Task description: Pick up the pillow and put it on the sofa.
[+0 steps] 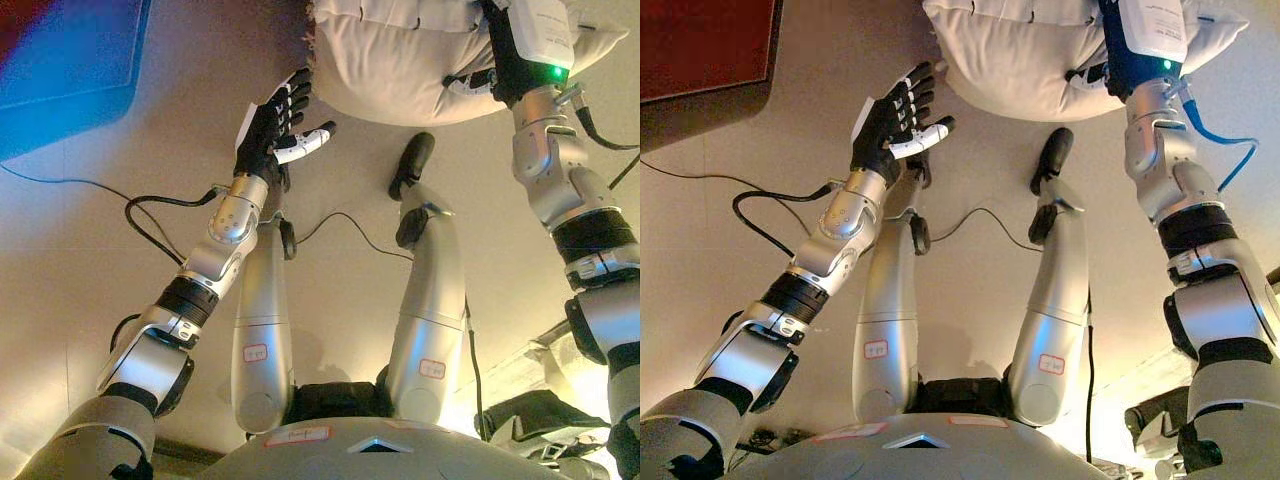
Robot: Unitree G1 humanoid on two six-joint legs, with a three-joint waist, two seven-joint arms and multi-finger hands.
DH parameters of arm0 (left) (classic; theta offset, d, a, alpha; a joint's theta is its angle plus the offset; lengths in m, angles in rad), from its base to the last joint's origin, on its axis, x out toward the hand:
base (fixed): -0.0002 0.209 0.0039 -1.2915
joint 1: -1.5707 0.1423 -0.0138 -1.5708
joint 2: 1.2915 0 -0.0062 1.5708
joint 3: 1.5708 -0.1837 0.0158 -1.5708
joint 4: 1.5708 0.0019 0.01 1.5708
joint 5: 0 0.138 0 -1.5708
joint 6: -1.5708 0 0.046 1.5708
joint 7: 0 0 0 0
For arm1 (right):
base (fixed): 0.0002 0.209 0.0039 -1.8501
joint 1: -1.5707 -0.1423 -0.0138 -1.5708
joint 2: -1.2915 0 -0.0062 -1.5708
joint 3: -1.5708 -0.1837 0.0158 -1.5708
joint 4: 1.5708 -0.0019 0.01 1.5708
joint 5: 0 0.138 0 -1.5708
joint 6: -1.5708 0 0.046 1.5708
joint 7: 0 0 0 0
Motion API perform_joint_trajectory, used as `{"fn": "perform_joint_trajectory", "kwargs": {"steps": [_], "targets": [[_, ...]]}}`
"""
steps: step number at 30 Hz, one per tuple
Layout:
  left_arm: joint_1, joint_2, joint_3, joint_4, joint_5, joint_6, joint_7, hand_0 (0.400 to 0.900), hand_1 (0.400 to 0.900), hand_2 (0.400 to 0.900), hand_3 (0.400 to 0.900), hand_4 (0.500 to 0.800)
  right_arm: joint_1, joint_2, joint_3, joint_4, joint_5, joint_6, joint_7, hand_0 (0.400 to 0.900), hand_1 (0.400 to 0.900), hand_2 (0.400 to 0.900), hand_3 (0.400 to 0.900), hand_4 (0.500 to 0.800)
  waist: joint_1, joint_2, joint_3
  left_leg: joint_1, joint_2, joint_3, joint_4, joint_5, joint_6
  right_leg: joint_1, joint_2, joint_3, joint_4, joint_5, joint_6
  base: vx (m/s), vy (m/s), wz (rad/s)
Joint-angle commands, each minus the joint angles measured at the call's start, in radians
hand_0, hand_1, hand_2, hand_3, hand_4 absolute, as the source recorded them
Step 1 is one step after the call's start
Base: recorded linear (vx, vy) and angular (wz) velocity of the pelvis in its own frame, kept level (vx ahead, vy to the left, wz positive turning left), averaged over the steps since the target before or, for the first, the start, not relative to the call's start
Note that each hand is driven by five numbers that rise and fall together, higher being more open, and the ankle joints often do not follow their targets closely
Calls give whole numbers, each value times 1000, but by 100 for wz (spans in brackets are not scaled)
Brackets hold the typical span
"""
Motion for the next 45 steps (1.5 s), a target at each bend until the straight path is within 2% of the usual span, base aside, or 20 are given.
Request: {"fn": "perform_joint_trajectory", "kwargs": {"steps": [1, 2, 3, 4, 20, 27, 28, 31, 33, 37, 45], "targets": [[12, 2, 20, -118, -15, -65, 10, 900, 900, 900, 900, 800, -61, -48, 58, -39, -63, -12, 21, 900, 900, 900, 900, 800, 30, 1, 1, 15, 29, -15, 59, -124, -43, 23, -4, 19, 32, 16, 105, 0, 0, 0], [12, 2, 20, -118, -15, -65, 10, 900, 900, 900, 900, 800, -61, -48, 58, -39, -63, -12, 21, 900, 900, 900, 900, 800, 30, 1, 1, 15, 29, -15, 59, -124, -43, 23, -5, 19, 32, 16, 105, 0, 0, 0], [14, 2, 22, -121, -17, -65, 8, 900, 900, 900, 900, 800, -65, -52, 61, -50, -65, -12, 33, 873, 873, 873, 873, 784, 30, -1, 1, 15, 29, -15, 57, -123, -44, 23, -6, 16, 33, 15, 105, 0, 0, 0], [15, 2, 22, -121, -15, -66, 10, 900, 900, 900, 900, 800, -65, -54, 62, -52, -70, -13, 31, 400, 400, 400, 400, 500, 30, -1, 1, 16, 29, -15, 54, -122, -43, 23, -5, 16, 32, 15, 106, 0, 0, 0], [18, -6, 31, -119, -14, -71, 18, 900, 900, 900, 900, 800, -46, -55, 24, -98, -69, -24, 16, 400, 400, 400, 400, 500, 31, -3, 1, 22, 25, -19, 51, -114, -43, 26, -6, 20, 36, 12, 105, 0, 0, 0], [47, -38, 96, -86, -34, -81, 63, 900, 900, 900, 900, 800, 2, -47, -33, -149, -57, -28, -9, 400, 400, 400, 400, 500, 33, -7, 1, 46, 24, -20, 50, -112, -43, 52, -3, 23, 40, 8, 102, -3, -1, -1], [61, -49, 126, -72, -23, -82, 84, 900, 900, 900, 900, 800, 37, -46, -70, -208, -56, -35, -25, 400, 400, 400, 400, 500, 29, -11, 1, 71, 26, -18, 43, -110, -44, 78, -3, 22, 31, 11, 103, -23, 5, -6], [73, -64, 141, -42, -15, -83, 98, 900, 900, 900, 900, 800, 75, -43, -104, -254, -52, -42, -38, 400, 400, 400, 400, 500, 29, -15, 1, 112, 28, -14, 30, -107, -44, 119, -3, 17, 13, 18, 104, -29, 8, -5], [82, -85, 172, -10, -5, -83, 137, 900, 900, 900, 900, 800, 112, -41, -142, -326, -61, -44, -65, 400, 400, 400, 400, 500, 26, -21, 1, 188, 26, -4, 4, -103, -41, 197, -4, 14, -21, 30, 106, -28, 5, -4], [112, -102, 198, 24, 42, -76, 174, 900, 900, 900, 900, 800, 167, -38, -178, -383, -77, -43, -83, 400, 400, 400, 400, 500, 27, -30, -4, 327, 20, 3, -38, -96, -34, 348, 6, 6, -86, 42, 100, -3, 14, -6], [202, -100, 220, 48, 85, -51, 153, 900, 900, 900, 900, 800, 282, -15, -246, -495, -70, -57, -78, 400, 400, 400, 400, 500, 28, -59, -50, 583, 19, 8, -114, -89, -13, 637, 21, -25, -219, 74, 103, 14, 22, -5]]}}
